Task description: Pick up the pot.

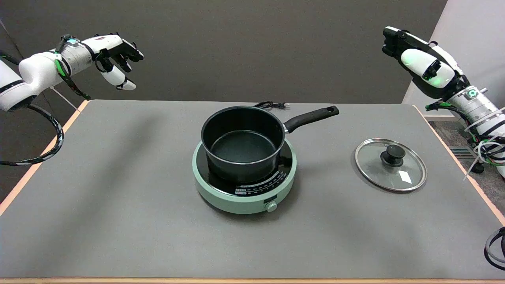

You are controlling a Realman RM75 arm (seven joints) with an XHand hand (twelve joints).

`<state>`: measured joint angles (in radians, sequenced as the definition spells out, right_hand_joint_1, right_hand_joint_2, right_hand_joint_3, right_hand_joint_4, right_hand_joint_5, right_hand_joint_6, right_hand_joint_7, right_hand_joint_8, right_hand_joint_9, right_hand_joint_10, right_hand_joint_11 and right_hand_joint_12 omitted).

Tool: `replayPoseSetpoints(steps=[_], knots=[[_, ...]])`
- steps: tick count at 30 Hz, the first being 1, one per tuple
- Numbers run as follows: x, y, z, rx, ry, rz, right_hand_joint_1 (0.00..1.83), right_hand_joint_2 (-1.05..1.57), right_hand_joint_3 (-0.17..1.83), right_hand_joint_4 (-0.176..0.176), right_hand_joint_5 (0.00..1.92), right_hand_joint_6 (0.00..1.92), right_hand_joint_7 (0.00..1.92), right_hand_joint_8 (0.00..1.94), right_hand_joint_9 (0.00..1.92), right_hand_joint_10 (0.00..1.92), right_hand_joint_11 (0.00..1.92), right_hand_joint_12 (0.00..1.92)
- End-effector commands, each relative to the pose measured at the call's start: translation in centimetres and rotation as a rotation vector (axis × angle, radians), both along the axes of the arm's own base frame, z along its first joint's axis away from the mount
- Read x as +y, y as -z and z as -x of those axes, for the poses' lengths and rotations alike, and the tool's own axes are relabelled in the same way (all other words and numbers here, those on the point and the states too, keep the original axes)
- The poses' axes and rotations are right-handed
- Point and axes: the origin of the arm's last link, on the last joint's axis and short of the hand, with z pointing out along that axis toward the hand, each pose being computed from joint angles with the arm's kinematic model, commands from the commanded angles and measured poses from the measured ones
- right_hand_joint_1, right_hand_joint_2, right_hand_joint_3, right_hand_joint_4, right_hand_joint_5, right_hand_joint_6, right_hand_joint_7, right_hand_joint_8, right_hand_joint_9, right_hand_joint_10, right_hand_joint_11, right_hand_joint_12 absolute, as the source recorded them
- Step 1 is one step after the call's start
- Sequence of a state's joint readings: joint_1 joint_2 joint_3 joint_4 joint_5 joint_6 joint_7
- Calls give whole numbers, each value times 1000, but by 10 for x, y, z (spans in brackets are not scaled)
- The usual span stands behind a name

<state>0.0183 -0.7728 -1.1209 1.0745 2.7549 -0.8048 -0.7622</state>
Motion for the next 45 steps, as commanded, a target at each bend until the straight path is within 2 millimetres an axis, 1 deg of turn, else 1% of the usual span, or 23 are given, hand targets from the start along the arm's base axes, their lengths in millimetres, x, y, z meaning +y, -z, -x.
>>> replayPoseSetpoints(steps=[1, 3, 4, 5, 9, 15, 17, 18, 20, 21, 23, 25, 29, 33, 35, 36, 39, 40, 43, 45], knots=[[-1, 5, -12, 115, -46, 5, 673, 476, 939, 0, 222, 318, 85, 243, 24, 283, 20, 477], [1, 6, -14, 164, -59, 14, 700, 478, 943, 0, 232, 323, 93, 249, 31, 299, 18, 497], [1, 7, -15, 189, -65, 19, 995, -253, 701, -69, 76, 105, 30, 81, 10, 98, 6, 162], [2, 8, -16, 216, -71, 26, 1147, -625, 606, -103, 0, 0, 0, 0, 0, 0, 0, 0], [3, 12, -20, 334, -95, 56, 1206, -723, 672, -107, 0, 0, 0, 0, 0, 0, 0, 0], [5, 17, -23, 437, -116, 78, 1256, -847, 806, -113, 0, 0, 0, 0, 0, 0, 0, 0], [5, 20, -24, 470, -126, 81, 1263, -858, 812, -124, 0, 0, 0, 0, 0, 0, 0, 0], [5, 21, -24, 487, -132, 81, 1267, -863, 815, -118, 0, 0, 0, 0, 0, 0, 0, 0], [4, 25, -26, 530, -143, 82, 1278, -874, 811, -132, 0, 0, 0, 0, 0, 0, 0, 0], [4, 27, -28, 558, -147, 84, 1283, -884, 802, -132, 0, 0, 0, 0, 0, 0, 0, 0], [1, 29, -32, 619, -144, 73, 1286, -896, 795, -114, 0, 0, 0, 0, 0, 0, 0, 0], [-2, 31, -33, 661, -126, 55, 1287, -927, 839, -100, 0, 0, 0, 0, 0, 0, 0, 0], [-13, 34, -36, 749, -66, 0, 1290, -964, 889, -95, 0, 0, 0, 0, 0, 0, 0, 0], [-27, 45, -38, 847, -22, -55, 1291, -971, 873, -94, 0, 0, 0, 0, 0, 0, 0, 0], [-38, 53, -41, 913, -5, -68, 1292, -972, 867, -97, 0, 0, 0, 0, 0, 0, 0, 0], [-41, 57, -42, 937, -2, -72, 1262, -971, 859, -148, 0, 0, 0, 0, 0, 0, 0, 0], [-54, 67, -43, 1039, 34, -64, 1263, -969, 857, -171, 0, 0, 0, 0, 0, 0, 0, 0], [-58, 73, -44, 1085, 45, -57, 1297, -969, 850, -145, 0, 0, 0, 0, 0, 0, 0, 0], [-66, 89, -41, 1211, 70, -36, 1314, -977, 839, -154, 0, 0, 0, 0, 0, 0, 0, 0], [-69, 99, -40, 1290, 68, -24, 1319, -987, 841, -148, 0, 0, 0, 0, 0, 0, 0, 0]])
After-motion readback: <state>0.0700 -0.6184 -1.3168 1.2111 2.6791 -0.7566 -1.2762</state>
